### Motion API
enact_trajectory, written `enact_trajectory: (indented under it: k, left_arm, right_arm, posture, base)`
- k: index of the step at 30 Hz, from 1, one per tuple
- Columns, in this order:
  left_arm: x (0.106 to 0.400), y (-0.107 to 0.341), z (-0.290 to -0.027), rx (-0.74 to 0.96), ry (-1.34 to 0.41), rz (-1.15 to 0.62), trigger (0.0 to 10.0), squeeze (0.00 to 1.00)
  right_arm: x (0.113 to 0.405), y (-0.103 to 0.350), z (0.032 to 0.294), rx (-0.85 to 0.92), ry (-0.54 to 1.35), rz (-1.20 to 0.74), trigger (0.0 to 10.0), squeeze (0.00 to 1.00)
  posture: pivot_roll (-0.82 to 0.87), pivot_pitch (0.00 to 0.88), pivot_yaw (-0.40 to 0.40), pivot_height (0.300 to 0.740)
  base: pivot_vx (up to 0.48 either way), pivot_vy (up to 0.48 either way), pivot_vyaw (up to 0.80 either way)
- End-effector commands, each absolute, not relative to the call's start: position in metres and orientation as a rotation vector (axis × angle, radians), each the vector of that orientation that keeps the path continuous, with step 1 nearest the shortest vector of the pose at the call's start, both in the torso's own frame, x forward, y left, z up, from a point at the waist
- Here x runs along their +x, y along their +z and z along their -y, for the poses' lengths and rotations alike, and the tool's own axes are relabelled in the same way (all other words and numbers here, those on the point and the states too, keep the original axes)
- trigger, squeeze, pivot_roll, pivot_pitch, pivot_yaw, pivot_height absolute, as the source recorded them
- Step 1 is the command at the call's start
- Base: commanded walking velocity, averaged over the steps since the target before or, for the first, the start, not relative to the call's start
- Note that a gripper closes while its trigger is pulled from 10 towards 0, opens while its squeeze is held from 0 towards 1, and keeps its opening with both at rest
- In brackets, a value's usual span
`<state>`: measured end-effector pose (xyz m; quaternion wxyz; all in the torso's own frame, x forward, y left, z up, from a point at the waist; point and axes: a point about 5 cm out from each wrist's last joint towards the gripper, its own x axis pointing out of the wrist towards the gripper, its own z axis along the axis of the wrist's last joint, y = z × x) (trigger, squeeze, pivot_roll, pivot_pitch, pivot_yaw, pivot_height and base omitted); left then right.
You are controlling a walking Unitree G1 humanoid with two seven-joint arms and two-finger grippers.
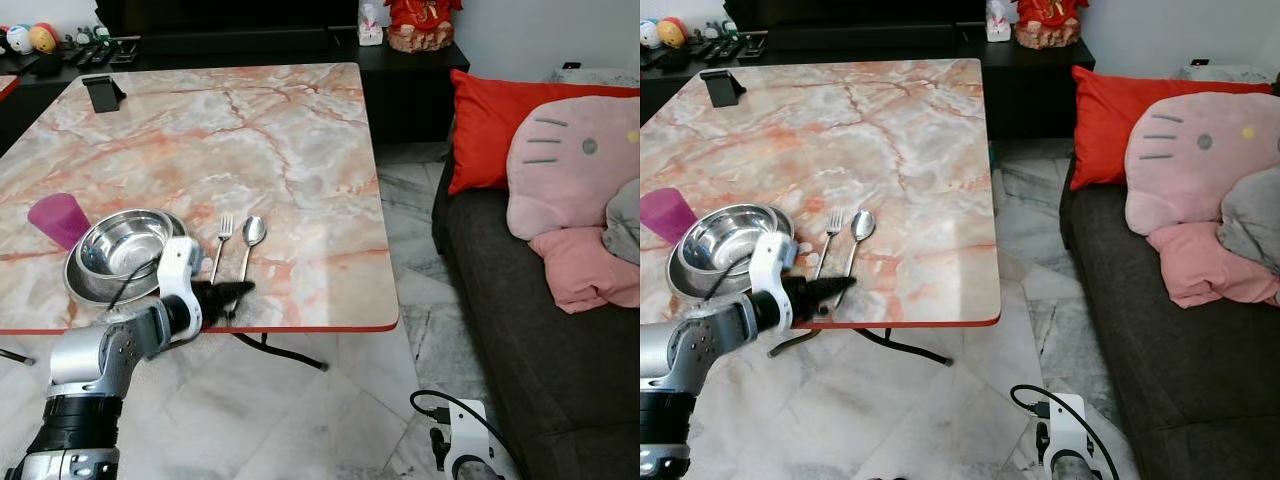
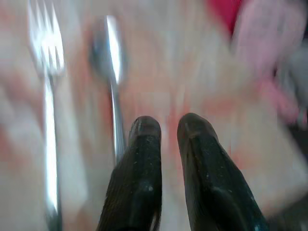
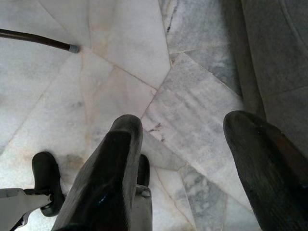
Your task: Setting the table
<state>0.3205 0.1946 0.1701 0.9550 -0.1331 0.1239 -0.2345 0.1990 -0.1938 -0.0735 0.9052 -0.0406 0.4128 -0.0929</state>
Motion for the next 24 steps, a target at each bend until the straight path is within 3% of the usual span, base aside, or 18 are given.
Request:
enact_trajectory:
  k: [1, 6, 17, 24]
  left_arm:
    - [0.323, 0.193, -0.199, -0.255, -0.458, -0.107, 10.0, 0.00]
    - [0.322, 0.210, -0.194, -0.199, -0.451, 0.039, 10.0, 0.00]
    - [0.328, 0.198, -0.202, 0.238, -0.150, 0.194, 10.0, 0.00]
    - [0.321, 0.185, -0.197, 0.295, -0.048, 0.277, 10.0, 0.00]
  right_arm:
    - [0.195, -0.076, 0.192, -0.074, -0.193, -0.875, 10.0, 0.00]
    - [0.195, -0.076, 0.192, -0.073, -0.194, -0.874, 10.0, 0.00]
    - [0.200, -0.073, 0.193, -0.049, -0.215, -0.830, 10.0, 0.00]
    - [0.202, -0.070, 0.196, -0.038, -0.220, -0.808, 10.0, 0.00]
  posture:
    - [0.06, 0.090, 0.050, 0.740]
    - [0.06, 0.086, 0.049, 0.740]
    - [0.06, 0.056, 0.053, 0.740]
    - [0.04, 0.028, 0.049, 0.740]
  base:
    - [0.000, 0.000, 0.00]
    - [0.000, 0.000, 0.00]
    - [0.000, 0.000, 0.00]
    - [0.000, 0.000, 0.00]
